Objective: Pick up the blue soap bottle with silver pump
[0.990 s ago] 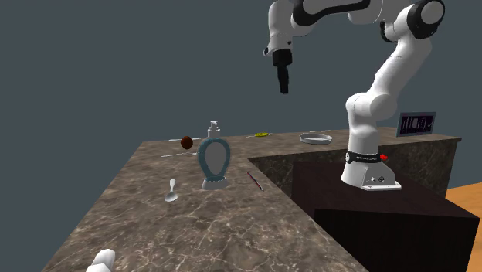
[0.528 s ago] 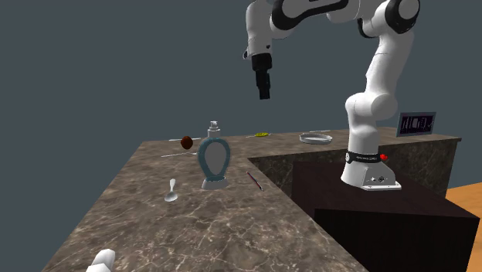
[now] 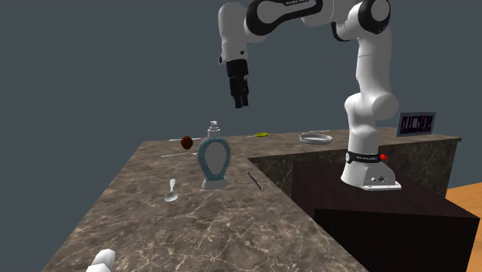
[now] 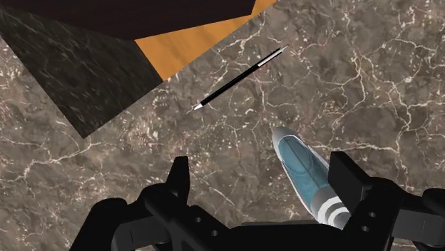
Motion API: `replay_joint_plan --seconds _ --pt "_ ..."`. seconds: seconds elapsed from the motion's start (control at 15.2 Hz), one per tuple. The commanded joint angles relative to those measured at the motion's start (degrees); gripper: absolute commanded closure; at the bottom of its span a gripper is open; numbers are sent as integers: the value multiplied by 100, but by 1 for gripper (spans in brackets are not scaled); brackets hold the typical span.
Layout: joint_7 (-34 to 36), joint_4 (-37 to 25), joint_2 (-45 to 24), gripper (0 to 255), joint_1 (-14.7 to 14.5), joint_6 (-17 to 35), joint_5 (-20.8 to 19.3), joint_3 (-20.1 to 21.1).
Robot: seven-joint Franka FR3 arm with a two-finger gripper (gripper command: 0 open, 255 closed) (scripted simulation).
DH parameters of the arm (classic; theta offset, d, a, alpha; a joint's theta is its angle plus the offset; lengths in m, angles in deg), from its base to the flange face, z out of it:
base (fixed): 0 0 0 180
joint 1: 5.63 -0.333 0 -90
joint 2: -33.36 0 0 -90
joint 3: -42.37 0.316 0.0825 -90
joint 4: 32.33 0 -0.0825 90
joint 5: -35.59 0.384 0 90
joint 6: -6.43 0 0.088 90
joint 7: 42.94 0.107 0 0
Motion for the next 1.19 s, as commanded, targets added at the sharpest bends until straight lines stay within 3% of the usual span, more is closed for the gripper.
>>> replay_joint_plan --seconds 0.0,0.53,1.12 --pt "157 -539 -521 0 -75 -63 -143 70" --pt "598 -2930 -2544 0 -544 -639 -708 153" --pt "618 -2441 -2608 0 -528 -89 -726 135"
